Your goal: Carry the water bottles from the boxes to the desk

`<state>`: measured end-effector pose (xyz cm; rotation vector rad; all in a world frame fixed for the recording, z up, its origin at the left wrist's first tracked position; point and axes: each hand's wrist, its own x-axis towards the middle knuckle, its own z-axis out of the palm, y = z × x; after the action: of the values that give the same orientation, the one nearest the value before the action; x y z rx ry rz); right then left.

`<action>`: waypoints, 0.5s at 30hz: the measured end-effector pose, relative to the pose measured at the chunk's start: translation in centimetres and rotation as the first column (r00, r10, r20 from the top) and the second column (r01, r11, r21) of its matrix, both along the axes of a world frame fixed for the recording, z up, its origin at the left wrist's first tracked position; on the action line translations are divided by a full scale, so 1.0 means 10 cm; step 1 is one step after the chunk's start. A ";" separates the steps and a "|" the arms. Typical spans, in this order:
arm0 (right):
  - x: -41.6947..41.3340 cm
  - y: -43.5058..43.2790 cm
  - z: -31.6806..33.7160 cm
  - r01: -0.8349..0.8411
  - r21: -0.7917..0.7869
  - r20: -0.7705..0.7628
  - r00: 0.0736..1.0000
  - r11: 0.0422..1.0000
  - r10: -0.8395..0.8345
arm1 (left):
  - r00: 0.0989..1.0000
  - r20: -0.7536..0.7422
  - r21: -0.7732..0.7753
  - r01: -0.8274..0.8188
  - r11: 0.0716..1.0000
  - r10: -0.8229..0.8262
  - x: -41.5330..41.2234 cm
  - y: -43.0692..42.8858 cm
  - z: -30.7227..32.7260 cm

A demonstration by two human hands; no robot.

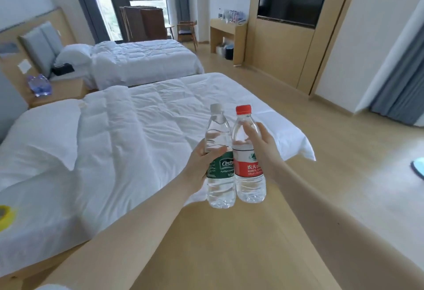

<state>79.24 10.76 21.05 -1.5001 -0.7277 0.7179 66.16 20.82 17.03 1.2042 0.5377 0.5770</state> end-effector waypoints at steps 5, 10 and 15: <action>0.87 -0.36 -0.12 0.072 0.003 -0.100 0.993 0.997 -0.071 | 0.995 -0.103 -0.006 -0.015 1.000 0.015 0.91 -0.27 -0.10; 1.69 -0.77 -0.23 0.172 -0.025 -0.204 0.964 0.985 -0.174 | 0.982 -0.186 -0.037 0.028 0.999 -0.034 1.74 -0.54 -0.15; 2.34 -1.15 -0.30 0.268 -0.012 -0.280 0.924 0.963 -0.261 | 0.976 -0.202 -0.078 0.072 0.994 -0.086 2.38 -0.77 -0.14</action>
<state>102.65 -0.74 18.04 -1.4021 -0.3107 0.6914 89.93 13.16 15.67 1.2196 0.6759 0.3649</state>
